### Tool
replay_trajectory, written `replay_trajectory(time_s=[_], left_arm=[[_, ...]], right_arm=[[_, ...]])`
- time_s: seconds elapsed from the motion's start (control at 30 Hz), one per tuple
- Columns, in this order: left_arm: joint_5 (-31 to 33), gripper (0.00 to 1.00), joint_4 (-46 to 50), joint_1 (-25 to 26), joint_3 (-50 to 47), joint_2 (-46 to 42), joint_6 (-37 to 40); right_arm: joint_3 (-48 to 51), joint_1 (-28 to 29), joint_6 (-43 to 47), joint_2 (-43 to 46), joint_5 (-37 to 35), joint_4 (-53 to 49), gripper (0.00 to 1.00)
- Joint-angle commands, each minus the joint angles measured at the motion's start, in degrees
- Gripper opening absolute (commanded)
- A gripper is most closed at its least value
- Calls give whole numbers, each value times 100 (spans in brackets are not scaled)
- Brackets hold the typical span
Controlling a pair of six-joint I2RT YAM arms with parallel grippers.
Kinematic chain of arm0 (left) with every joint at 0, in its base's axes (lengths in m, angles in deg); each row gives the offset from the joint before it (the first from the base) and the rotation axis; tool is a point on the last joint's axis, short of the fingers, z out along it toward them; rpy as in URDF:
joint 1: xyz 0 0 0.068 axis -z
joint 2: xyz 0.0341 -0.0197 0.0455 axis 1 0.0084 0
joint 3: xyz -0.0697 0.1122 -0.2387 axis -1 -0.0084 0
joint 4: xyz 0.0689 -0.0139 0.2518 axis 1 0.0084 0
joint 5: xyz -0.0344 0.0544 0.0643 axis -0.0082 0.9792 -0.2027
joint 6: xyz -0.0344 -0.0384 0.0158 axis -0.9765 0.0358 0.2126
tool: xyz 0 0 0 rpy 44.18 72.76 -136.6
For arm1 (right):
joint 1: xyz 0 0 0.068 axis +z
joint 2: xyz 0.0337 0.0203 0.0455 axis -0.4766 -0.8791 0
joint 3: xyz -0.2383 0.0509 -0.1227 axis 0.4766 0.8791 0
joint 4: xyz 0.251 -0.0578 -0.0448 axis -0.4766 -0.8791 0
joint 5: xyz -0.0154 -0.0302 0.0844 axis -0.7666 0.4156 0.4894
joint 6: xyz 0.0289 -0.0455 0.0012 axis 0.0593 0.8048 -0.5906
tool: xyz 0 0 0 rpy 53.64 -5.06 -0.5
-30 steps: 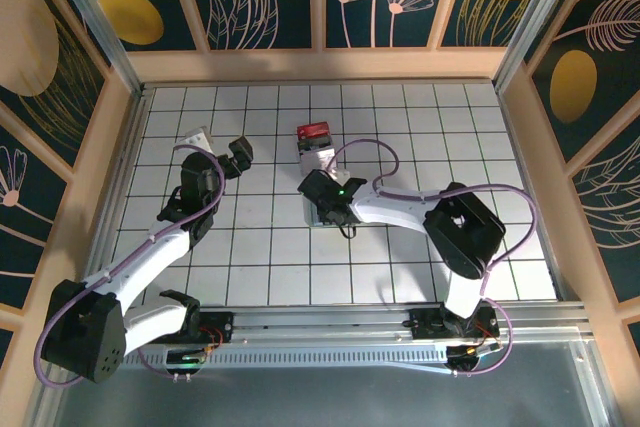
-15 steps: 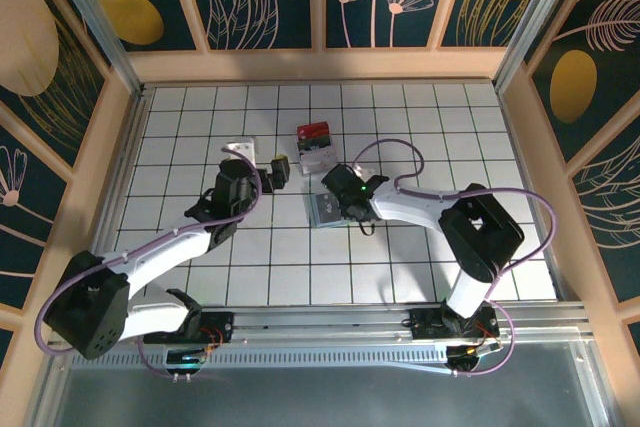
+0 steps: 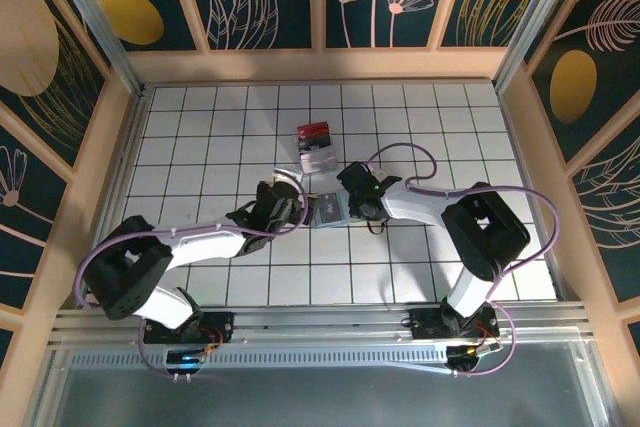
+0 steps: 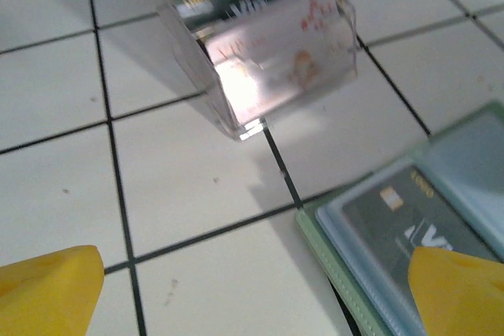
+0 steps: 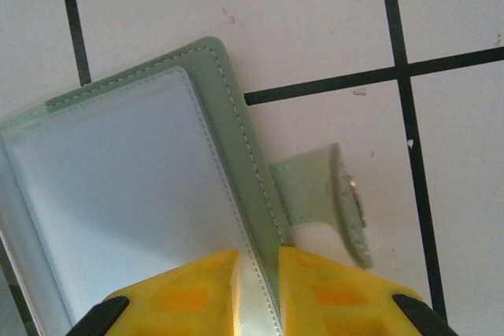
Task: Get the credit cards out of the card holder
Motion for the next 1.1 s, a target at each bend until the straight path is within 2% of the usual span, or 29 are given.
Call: replay_trajectory(time_s=[0.0, 0.23, 0.37, 0.83, 1.07], left_arm=[[152, 99, 181, 122, 321, 310, 164], [266, 99, 167, 173, 432, 734, 226], [274, 99, 79, 178, 423, 900, 121], [258, 99, 33, 174, 358, 1327, -97], [385, 99, 74, 172, 295, 1411, -198]], right_arm=[[119, -110, 30, 296, 122, 38, 21], [-6, -177, 231, 909, 147, 20, 25], [-31, -187, 483, 1162, 667, 372, 25], [439, -484, 505, 529, 2986, 1662, 26], [621, -589, 452, 223, 3207, 1964, 26]])
